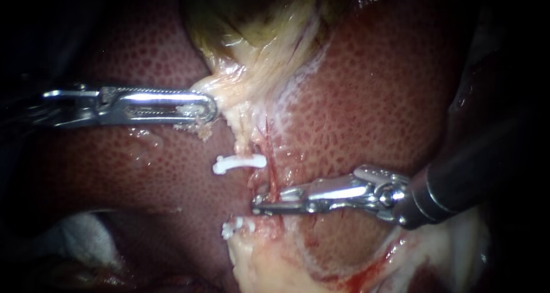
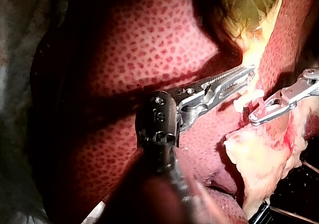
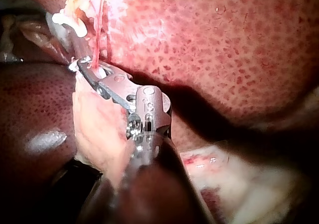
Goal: Going back first clip right tube
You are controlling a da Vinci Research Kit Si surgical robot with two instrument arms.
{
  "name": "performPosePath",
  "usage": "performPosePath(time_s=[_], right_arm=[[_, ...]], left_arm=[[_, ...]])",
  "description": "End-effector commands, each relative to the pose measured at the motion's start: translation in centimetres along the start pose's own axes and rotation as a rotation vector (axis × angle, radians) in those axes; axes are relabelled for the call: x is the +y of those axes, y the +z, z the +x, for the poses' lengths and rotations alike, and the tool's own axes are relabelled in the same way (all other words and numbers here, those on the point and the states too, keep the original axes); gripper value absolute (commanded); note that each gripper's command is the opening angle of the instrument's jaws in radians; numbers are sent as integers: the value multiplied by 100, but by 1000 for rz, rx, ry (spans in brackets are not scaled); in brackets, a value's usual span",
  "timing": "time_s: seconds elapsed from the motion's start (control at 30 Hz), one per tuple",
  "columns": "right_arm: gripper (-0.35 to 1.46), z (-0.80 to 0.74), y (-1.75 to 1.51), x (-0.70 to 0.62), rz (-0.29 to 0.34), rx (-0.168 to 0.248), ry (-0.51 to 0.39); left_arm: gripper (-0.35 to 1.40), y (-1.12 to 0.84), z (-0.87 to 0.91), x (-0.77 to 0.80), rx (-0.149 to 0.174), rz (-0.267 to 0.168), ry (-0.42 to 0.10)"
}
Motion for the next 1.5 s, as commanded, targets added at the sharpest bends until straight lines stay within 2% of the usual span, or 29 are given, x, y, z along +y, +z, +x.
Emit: performPosePath(time_s=[0.03, 0.13, 0.3, 0.33, 0.4, 0.43, 0.5, 0.67, 0.83, 1.0, 1.27, 1.37, 1.5], right_arm=[[-35, -1, 1, -1, 0, -1, -1], [-35, -1, 1, -1, 0, -1, 0], [-35, 2, 3, -2, -2, 1, 54], [-25, 3, 4, -3, -7, 16, 55], [16, 7, 7, -5, -13, 59, 28], [30, 9, 8, -6, -11, 69, 12], [41, 15, 9, -7, -3, 84, -25], [48, 29, 4, -8, -29, 98, -144], [49, 40, -7, -9, -62, 116, -177], [49, 49, -33, -15, -57, 112, -219], [49, 64, -103, -40, -33, 94, -374], [49, 75, -122, -51, -26, 89, -428], [49, 88, -139, -67, -18, 87, -457]], left_arm=[[-35, 0, 0, 0, 0, 0, 0], [-35, 0, 0, 0, 0, 0, 0], [-35, 0, 0, 0, 0, 0, 0], [-35, 0, 0, -1, 0, 0, 0], [-35, 0, 0, -1, 0, 0, 0], [-35, 0, 0, -1, 0, 0, 0], [-35, 0, 0, -1, 0, 0, 0], [-35, 0, -1, -1, 0, 0, 1], [-35, 0, -1, -1, 0, 0, 1], [-35, 0, -1, -1, 0, 0, 1], [-35, 1, -4, -1, 1, 1, 2], [-35, 2, -4, -1, 1, 2, 3], [-35, 4, -6, -2, 3, 5, 4]])
